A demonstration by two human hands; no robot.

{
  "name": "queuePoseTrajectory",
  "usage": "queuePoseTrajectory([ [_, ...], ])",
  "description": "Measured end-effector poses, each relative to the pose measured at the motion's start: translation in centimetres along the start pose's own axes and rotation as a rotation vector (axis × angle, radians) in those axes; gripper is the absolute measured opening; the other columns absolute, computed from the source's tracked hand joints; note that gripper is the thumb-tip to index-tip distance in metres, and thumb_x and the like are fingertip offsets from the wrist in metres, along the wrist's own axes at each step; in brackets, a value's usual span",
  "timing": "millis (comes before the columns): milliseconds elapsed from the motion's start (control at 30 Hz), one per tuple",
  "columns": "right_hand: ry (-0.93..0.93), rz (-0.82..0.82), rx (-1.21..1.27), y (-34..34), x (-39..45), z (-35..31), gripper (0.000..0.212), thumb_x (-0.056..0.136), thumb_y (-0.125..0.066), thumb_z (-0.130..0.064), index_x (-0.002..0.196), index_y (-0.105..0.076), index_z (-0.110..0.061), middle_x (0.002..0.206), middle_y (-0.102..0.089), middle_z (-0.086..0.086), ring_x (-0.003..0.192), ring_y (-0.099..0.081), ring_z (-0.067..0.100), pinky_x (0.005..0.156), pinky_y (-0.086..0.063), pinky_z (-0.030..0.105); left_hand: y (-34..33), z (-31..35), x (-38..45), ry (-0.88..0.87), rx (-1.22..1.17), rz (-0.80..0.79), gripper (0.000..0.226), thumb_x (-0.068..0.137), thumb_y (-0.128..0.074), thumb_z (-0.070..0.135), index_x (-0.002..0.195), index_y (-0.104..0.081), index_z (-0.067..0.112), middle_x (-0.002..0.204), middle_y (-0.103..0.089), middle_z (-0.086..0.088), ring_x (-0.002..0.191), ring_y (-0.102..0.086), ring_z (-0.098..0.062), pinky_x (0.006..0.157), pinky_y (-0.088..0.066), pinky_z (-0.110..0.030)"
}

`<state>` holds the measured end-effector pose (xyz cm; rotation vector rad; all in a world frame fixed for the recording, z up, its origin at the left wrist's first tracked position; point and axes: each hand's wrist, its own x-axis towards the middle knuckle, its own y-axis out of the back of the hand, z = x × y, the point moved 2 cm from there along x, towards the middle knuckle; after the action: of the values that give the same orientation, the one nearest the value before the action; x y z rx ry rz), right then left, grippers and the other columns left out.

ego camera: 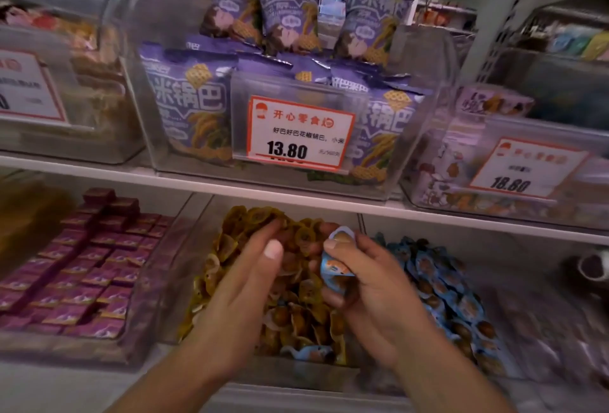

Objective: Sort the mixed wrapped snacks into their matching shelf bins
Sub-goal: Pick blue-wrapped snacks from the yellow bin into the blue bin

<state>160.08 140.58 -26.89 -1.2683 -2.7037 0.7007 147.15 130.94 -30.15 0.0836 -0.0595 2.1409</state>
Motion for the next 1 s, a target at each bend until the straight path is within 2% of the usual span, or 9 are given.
queuePoseTrajectory([
  [133,0.325,0.138,-0.47,5.5,-0.5,-3.0,0.007,0.083,-0.075,-0.02,0.081,-0.072,-0.026,0.087,-0.072,0.013,0.078,-0.07,0.027,0.049,-0.05,0.034,1.4,-1.9,-0.1,-0.074,0.492,-0.012,0.016,0.092,-0.055,0.052,0.105,-0.064,0.051,0.09,-0.07,0.021,0.076,-0.069,-0.002,0.066,-0.054,-0.036],
  [200,0.513,0.215,-0.845,8.7,-0.6,-4.2,0.01,0.083,-0.074,-0.03,0.088,-0.07,-0.037,0.09,-0.073,-0.008,0.088,-0.07,0.008,0.069,-0.055,0.022,1.3,-3.3,0.3,0.053,0.625,-0.143,0.009,0.095,-0.055,0.046,0.099,-0.063,0.049,0.085,-0.07,0.014,0.068,-0.068,-0.007,0.068,-0.056,-0.039],
  [300,0.336,0.148,-1.145,13.1,-0.2,-4.2,0.019,0.089,-0.073,-0.036,0.099,-0.063,-0.049,0.1,-0.069,-0.025,0.098,-0.063,-0.007,0.075,-0.045,0.003,0.9,-4.3,0.6,0.158,0.773,-0.291,0.022,0.087,-0.048,0.061,0.094,-0.064,0.047,0.079,-0.071,0.004,0.074,-0.068,-0.01,0.077,-0.056,-0.041],
  [433,0.418,0.365,-1.06,16.7,0.3,-4.4,0.023,0.098,-0.059,-0.012,0.092,-0.07,-0.03,0.087,-0.073,-0.022,0.088,-0.066,-0.005,0.069,-0.045,0.001,0.4,-4.8,1.2,0.249,0.801,-0.42,0.031,0.097,-0.05,0.052,0.093,-0.067,0.026,0.091,-0.068,0.008,0.087,-0.064,-0.006,0.09,-0.05,-0.03],
  [533,0.514,0.42,-0.85,16.3,0.2,-4.9,0.032,0.095,-0.047,0.003,0.093,-0.072,-0.016,0.082,-0.076,-0.012,0.076,-0.07,0.01,0.069,-0.057,0.019,-0.5,-4.6,1.2,0.299,0.802,-0.538,0.042,0.097,-0.047,0.054,0.1,-0.067,0.018,0.099,-0.068,-0.004,0.092,-0.064,-0.015,0.094,-0.05,-0.035],
  [667,0.544,0.289,-0.765,13.5,-0.1,-3.8,0.044,0.092,-0.037,0.012,0.092,-0.07,-0.016,0.082,-0.075,0.0,0.073,-0.074,0.019,0.07,-0.058,0.024,-1.9,-3.6,1.0,0.34,0.893,-0.677,0.044,0.095,-0.039,0.065,0.122,-0.063,0.039,0.124,-0.06,0.022,0.113,-0.051,0.005,0.091,-0.034,-0.008],
  [733,0.588,0.16,-0.833,11.7,-0.8,-2.8,0.044,0.09,-0.039,0.009,0.093,-0.07,-0.021,0.085,-0.074,-0.004,0.078,-0.072,0.012,0.073,-0.054,0.018,-2.2,-3.1,0.9,0.365,0.917,-0.731,0.047,0.095,-0.037,0.066,0.132,-0.056,0.044,0.132,-0.049,0.029,0.123,-0.042,0.006,0.101,-0.028,-0.011],
  [867,0.742,-0.058,-1.052,8.6,-1.7,-1.3,0.035,0.088,-0.042,-0.01,0.099,-0.073,-0.023,0.094,-0.07,-0.011,0.093,-0.066,0.005,0.079,-0.05,0.014,-2.6,-2.7,0.6,0.363,0.934,-0.857,0.039,0.101,-0.035,0.057,0.131,-0.055,0.042,0.137,-0.053,0.019,0.13,-0.045,-0.004,0.115,-0.028,-0.029],
  [1000,0.768,-0.054,-1.022,7.5,-1.4,-0.8,0.035,0.088,-0.042,-0.008,0.096,-0.072,-0.023,0.092,-0.068,-0.014,0.087,-0.064,0.003,0.075,-0.046,0.011,-2.8,-2.9,0.7,0.351,0.751,-0.808,0.03,0.105,-0.043,0.031,0.123,-0.065,0.02,0.121,-0.064,0.007,0.116,-0.056,-0.006,0.101,-0.04,-0.016],
])
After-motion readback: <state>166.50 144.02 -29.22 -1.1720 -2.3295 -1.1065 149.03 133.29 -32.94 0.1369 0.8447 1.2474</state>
